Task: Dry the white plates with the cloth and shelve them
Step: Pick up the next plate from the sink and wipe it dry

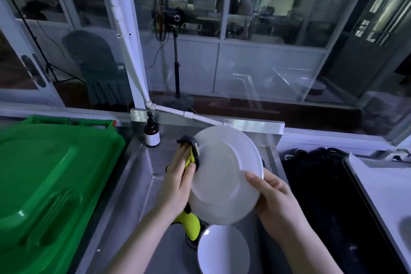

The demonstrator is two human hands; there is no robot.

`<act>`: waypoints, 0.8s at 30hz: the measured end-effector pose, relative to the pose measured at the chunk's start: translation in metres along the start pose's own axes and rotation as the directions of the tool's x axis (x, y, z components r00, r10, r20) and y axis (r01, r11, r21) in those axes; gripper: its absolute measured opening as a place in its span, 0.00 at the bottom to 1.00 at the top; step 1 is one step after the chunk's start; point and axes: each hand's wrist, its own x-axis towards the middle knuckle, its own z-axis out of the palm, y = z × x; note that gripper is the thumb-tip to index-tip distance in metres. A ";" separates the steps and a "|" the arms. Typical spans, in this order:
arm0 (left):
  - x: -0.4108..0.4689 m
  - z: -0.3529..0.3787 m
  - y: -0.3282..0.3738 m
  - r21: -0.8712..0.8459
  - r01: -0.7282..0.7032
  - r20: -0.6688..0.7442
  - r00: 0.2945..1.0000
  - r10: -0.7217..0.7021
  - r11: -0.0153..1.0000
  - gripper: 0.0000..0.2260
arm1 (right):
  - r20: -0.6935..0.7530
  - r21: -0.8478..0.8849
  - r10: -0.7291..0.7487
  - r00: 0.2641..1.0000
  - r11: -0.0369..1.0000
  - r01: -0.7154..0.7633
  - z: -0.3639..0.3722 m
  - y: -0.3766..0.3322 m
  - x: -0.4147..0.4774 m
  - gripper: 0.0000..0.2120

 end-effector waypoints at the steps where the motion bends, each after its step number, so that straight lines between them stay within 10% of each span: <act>1: -0.010 0.002 -0.003 -0.018 0.003 -0.012 1.000 -0.003 1.000 0.20 | -0.011 0.036 0.009 1.000 0.999 -0.009 -0.002 0.001 0.000 0.16; 12: 0.014 0.011 0.004 0.293 -0.237 0.038 0.971 0.236 0.926 0.23 | -0.032 0.002 0.020 0.999 1.000 -0.020 0.008 0.011 0.014 0.16; 19: -0.008 0.006 -0.006 0.114 -0.026 -0.066 0.997 0.034 0.993 0.21 | -0.129 0.146 -0.032 0.991 0.988 0.051 0.002 -0.018 0.029 0.14; 24: -0.043 0.042 -0.003 0.312 -0.280 0.045 0.959 0.280 0.908 0.20 | -0.241 0.213 -0.017 0.970 0.975 0.070 0.015 -0.014 0.042 0.12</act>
